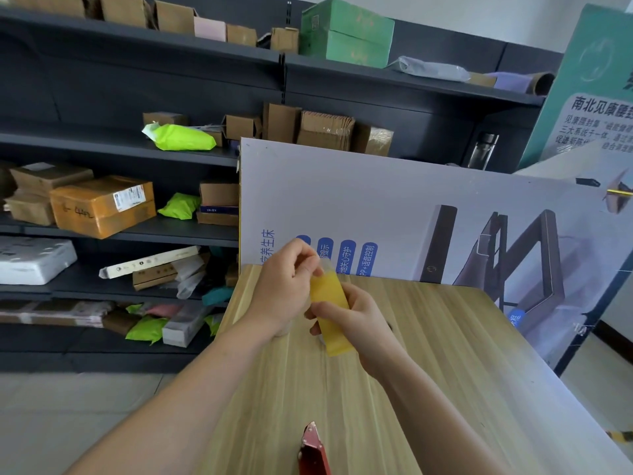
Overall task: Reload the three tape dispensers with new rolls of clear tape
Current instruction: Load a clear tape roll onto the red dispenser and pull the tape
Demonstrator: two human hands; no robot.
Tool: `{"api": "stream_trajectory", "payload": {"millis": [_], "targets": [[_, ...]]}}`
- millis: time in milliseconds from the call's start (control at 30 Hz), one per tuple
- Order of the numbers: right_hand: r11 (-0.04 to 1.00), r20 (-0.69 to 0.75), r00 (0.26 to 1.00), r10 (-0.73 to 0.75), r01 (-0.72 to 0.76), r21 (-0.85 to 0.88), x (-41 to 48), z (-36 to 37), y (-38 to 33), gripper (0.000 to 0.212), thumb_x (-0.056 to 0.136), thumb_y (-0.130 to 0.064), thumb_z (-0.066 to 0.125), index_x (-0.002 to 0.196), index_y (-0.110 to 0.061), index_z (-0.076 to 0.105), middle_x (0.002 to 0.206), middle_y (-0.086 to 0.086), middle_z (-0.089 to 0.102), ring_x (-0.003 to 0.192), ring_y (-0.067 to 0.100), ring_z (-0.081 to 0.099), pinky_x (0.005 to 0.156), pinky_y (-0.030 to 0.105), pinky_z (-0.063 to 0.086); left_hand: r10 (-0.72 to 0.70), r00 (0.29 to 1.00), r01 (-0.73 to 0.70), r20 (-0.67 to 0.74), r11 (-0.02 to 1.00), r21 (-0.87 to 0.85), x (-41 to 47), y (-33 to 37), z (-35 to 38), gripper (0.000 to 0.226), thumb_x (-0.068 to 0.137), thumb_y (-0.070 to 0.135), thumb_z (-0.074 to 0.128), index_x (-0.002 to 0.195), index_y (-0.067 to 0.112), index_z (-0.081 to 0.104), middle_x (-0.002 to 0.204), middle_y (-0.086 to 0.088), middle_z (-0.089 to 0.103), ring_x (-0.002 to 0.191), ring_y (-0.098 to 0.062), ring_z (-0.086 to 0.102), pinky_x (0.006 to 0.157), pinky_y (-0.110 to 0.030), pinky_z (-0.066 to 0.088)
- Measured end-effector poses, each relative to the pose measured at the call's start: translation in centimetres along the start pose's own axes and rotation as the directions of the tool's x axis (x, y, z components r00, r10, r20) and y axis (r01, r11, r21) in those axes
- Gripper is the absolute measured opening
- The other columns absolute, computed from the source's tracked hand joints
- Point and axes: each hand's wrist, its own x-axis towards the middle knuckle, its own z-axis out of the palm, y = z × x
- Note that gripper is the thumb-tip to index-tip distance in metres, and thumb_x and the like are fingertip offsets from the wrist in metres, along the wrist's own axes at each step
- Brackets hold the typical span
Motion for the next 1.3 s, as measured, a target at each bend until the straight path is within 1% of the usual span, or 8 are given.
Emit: {"api": "stream_trajectory", "payload": {"millis": [233, 500, 667, 800, 933, 1100, 1200, 1300], "targets": [[1.0, 0.048, 0.999, -0.02, 0.021, -0.014, 0.1, -0.1, 0.5, 0.036, 0.062, -0.033, 0.077, 0.094, -0.026, 0.063, 0.085, 0.009, 0.074, 0.064, 0.017, 0.071, 0.071, 0.037, 0.059, -0.289, 0.952, 0.304, 0.096, 0.889, -0.342, 0.7, -0.5, -0.7, 0.022, 0.095, 0.003, 0.051, 0.084, 0.021, 0.058, 0.059, 0.007, 0.065, 0.056, -0.005, 0.056, 0.051, -0.016, 0.044], [0.97, -0.04, 0.991, -0.13, 0.119, -0.214, 0.2, 0.4, 1.6, 0.033, 0.071, -0.036, 0.08, 0.096, -0.022, 0.063, 0.084, 0.006, 0.07, 0.071, 0.022, 0.069, 0.068, 0.041, 0.059, -0.275, 0.918, 0.392, 0.287, 0.738, -0.549, 0.3, -1.9, -2.2, 0.033, 0.093, 0.018, 0.042, 0.082, 0.014, 0.074, 0.088, -0.006, 0.072, 0.086, -0.021, 0.061, 0.075, -0.037, 0.046], [0.643, -0.118, 0.897, -0.427, 0.209, -0.737, 0.3, 1.2, 3.3, 0.039, 0.078, -0.047, 0.073, 0.102, -0.02, 0.057, 0.081, -0.006, 0.064, 0.073, 0.02, 0.06, 0.063, 0.035, 0.049, -0.489, 0.801, 0.597, 0.346, 0.694, -0.402, -1.3, -3.0, -1.1, 0.081, 0.045, 0.085, 0.065, 0.096, 0.022, 0.064, 0.08, 0.001, 0.066, 0.069, -0.015, 0.06, 0.056, -0.031, 0.049], [0.412, 0.012, 0.821, -0.57, 0.299, -0.861, 0.3, 1.7, 4.6, 0.044, 0.078, -0.04, 0.075, 0.111, -0.015, 0.061, 0.077, 0.0, 0.071, 0.069, 0.025, 0.065, 0.068, 0.032, 0.046, -0.531, 0.739, 0.654, 0.415, 0.714, -0.251, -1.9, -3.5, 0.0, 0.066, 0.055, 0.063, 0.079, 0.1, 0.016, 0.067, 0.061, 0.009, 0.066, 0.055, -0.009, 0.06, 0.051, -0.026, 0.047], [0.512, 0.095, 0.867, -0.489, 0.374, -0.773, 0.2, 1.1, 5.2, 0.03, 0.08, -0.044, 0.069, 0.096, -0.018, 0.067, 0.081, -0.006, 0.066, 0.08, 0.018, 0.061, 0.073, 0.035, 0.051, -0.525, 0.75, 0.634, 0.403, 0.745, -0.208, -2.5, -5.2, 0.0, 0.024, 0.077, 0.031, 0.077, 0.095, 0.016, 0.071, 0.072, 0.004, 0.072, 0.066, -0.012, 0.063, 0.058, -0.027, 0.049], [0.608, -0.114, 0.833, -0.541, 0.294, -0.737, 0.0, 0.7, 6.8, 0.034, 0.076, -0.044, 0.063, 0.101, -0.021, 0.066, 0.102, -0.009, 0.06, 0.096, 0.01, 0.052, 0.079, 0.023, 0.043, -0.48, 0.679, 0.606, 0.556, 0.793, -0.055, -4.4, -8.3, -1.0, 0.028, 0.079, 0.023, 0.076, 0.105, 0.034, 0.069, 0.088, 0.008, 0.067, 0.074, -0.006, 0.063, 0.066, -0.026, 0.05], [0.66, -0.018, 0.953, -0.302, 0.195, -0.726, -0.1, 0.9, 8.5, 0.058, 0.076, -0.039, 0.06, 0.13, -0.023, 0.051, 0.131, -0.003, 0.047, 0.115, 0.014, 0.049, 0.088, 0.027, 0.043, -0.463, 0.593, 0.627, 0.659, 0.779, -0.017, -5.6, -10.1, -1.3, 0.045, 0.081, 0.016, 0.075, 0.122, 0.029, 0.061, 0.098, 0.005, 0.064, 0.083, -0.009, 0.062, 0.075, -0.029, 0.052], [0.657, 0.063, 0.99, -0.127, 0.132, -0.742, -0.5, 1.1, 10.3, 0.045, 0.083, -0.031, 0.059, 0.128, -0.028, 0.054, 0.114, -0.004, 0.061, 0.099, 0.018, 0.06, 0.074, 0.03, 0.048, -0.454, 0.508, 0.672, 0.732, 0.741, -0.006, -6.8, -11.5, -1.5, 0.043, 0.08, 0.016, 0.075, 0.119, 0.03, 0.063, 0.106, -0.005, 0.068, 0.092, -0.014, 0.063, 0.086, -0.034, 0.05]]}}
